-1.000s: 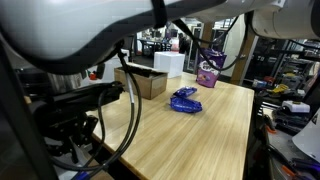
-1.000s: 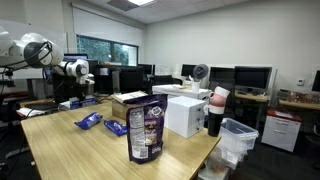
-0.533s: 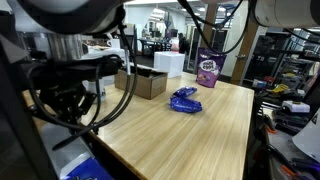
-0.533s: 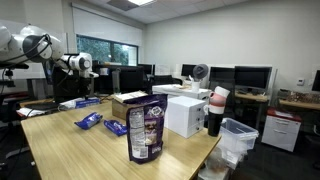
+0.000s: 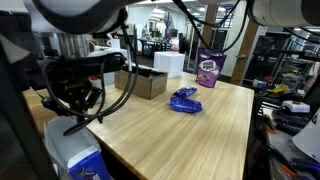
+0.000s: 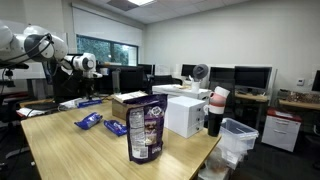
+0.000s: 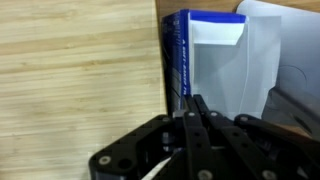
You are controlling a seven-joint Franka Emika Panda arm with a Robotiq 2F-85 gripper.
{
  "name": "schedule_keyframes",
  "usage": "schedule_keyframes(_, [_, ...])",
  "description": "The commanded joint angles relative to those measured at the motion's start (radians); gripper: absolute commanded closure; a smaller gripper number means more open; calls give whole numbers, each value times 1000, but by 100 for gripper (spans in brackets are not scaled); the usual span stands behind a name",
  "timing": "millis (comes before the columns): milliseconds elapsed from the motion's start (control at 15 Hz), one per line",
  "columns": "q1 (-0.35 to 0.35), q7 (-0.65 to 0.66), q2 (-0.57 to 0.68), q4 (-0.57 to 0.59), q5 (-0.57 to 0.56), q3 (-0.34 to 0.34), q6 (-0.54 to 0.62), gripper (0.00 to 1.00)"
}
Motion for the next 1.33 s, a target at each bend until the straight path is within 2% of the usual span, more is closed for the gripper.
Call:
schedule_keyframes(0, [-20,-17,-41,-61,14,8,-17,95])
schedule_keyframes(533, [-62,-48,-33,-60,31,34,-63,94])
schedule_keyframes(600, [-65,-49,-32,-61,32,37,-66,68])
schedule_keyframes(733, [-67,-48,-30,-60,31,38,-73,68])
schedule_keyframes(800, [-59,-38,-29,-63,30,39,-71,64])
schedule_keyframes(1267, [-30,-17,-5,-68,16,56,-87,23])
